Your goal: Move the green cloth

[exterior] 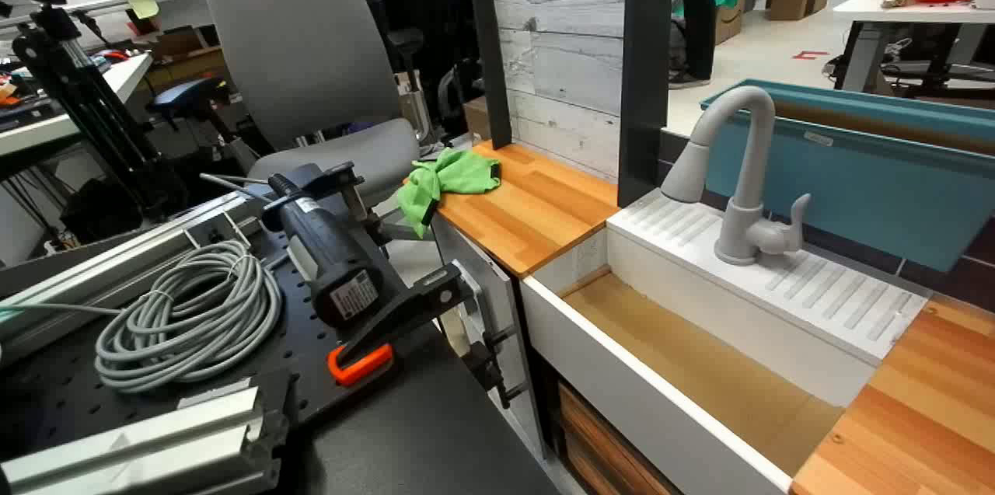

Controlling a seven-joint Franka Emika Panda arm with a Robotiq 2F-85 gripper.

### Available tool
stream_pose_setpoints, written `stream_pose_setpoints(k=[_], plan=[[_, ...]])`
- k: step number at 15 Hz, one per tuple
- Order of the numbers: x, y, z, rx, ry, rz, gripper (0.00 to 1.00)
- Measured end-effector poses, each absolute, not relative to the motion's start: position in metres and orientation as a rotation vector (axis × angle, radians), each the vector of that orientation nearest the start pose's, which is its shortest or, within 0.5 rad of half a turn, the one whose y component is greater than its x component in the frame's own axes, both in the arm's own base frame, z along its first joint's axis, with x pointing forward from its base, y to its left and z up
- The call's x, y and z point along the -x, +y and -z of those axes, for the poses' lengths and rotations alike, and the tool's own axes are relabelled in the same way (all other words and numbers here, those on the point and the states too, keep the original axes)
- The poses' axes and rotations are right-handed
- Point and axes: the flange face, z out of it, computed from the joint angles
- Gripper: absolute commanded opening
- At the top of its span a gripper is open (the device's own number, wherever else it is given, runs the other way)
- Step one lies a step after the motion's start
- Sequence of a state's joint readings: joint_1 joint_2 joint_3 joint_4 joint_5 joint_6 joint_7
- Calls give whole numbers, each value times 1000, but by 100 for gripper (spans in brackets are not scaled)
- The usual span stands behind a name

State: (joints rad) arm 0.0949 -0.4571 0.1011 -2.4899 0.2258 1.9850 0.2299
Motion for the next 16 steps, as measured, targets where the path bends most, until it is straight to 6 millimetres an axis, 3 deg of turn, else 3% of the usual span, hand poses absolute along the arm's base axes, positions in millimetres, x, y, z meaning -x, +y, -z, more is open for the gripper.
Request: stream_pose_setpoints(k=[5, 8, 12, 16], plan=[[-390, 93, -443, 2985, 212, -116, 100], [-401, 103, -429, 2992, 228, -80, 100], [-424, 141, -382, 3010, 272, -26, 100], [-447, 185, -305, 3069, 281, -81, 100]])
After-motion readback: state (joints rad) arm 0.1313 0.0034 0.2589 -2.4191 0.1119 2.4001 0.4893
